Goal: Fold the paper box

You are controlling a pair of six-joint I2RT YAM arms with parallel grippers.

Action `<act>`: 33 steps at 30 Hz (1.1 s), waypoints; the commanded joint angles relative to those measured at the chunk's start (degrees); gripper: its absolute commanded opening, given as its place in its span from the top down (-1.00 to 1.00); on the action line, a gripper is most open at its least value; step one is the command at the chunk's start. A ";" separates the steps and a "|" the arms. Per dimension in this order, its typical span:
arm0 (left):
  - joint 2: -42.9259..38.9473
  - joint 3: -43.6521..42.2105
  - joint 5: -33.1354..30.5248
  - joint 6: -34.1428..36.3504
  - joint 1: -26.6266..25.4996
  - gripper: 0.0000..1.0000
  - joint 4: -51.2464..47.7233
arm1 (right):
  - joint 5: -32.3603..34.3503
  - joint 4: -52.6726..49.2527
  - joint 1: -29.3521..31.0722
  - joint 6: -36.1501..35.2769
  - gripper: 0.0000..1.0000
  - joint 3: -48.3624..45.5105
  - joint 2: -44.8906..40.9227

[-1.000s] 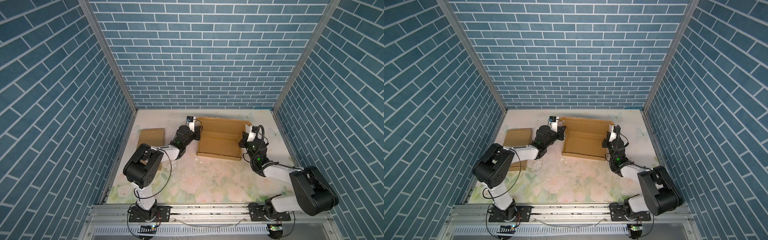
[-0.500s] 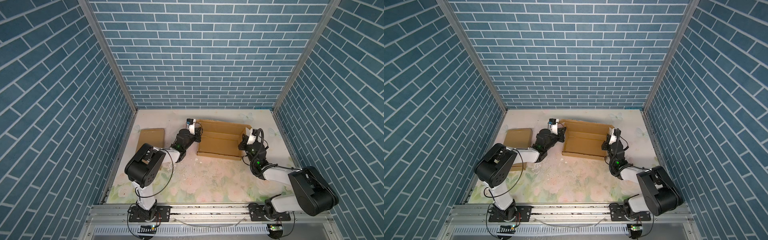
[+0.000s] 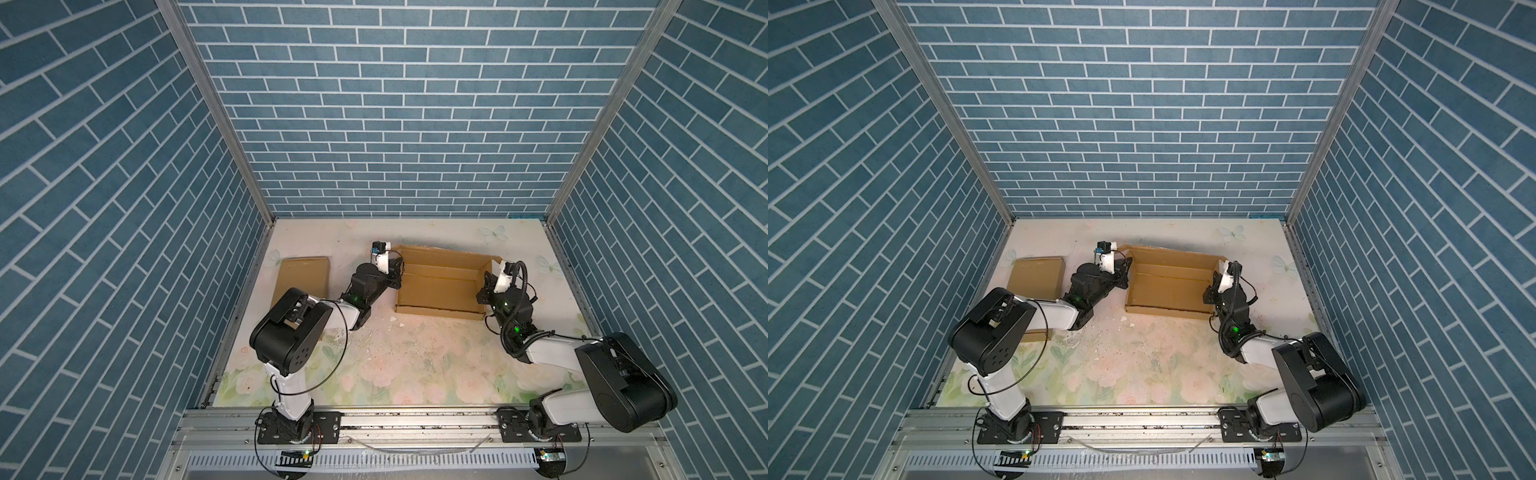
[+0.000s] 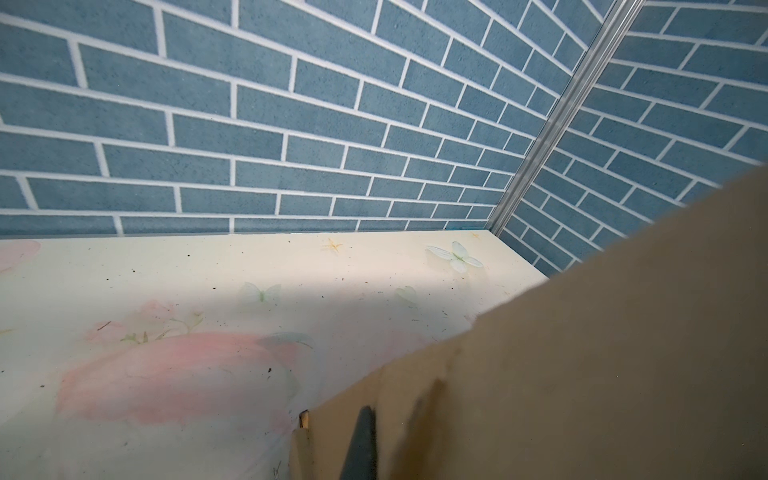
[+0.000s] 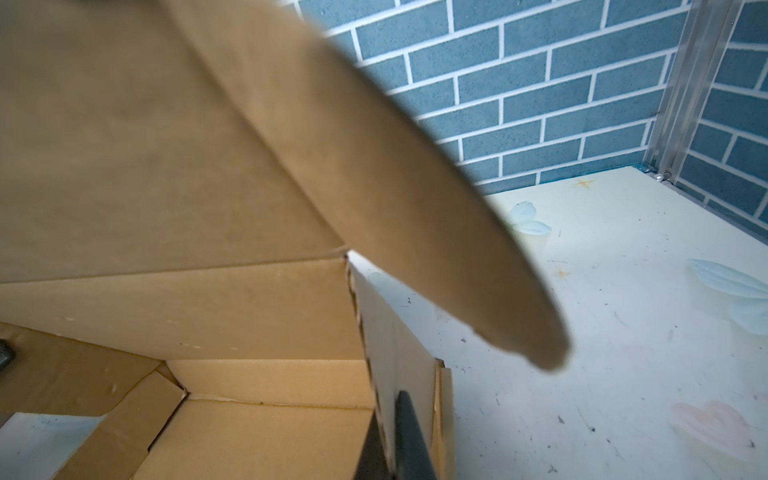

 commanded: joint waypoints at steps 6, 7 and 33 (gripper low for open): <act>1.09 0.28 1.88 -2.22 -2.82 0.94 -8.51 | -1.76 -5.33 1.19 3.39 1.00 -2.21 2.11; 0.99 0.62 1.71 -2.39 -3.08 0.94 -8.87 | -1.62 -5.31 1.28 3.48 1.00 -2.21 2.23; 2.24 -5.42 1.53 1.13 -4.33 0.93 -7.74 | -1.74 -4.67 2.42 3.67 1.00 -2.87 3.73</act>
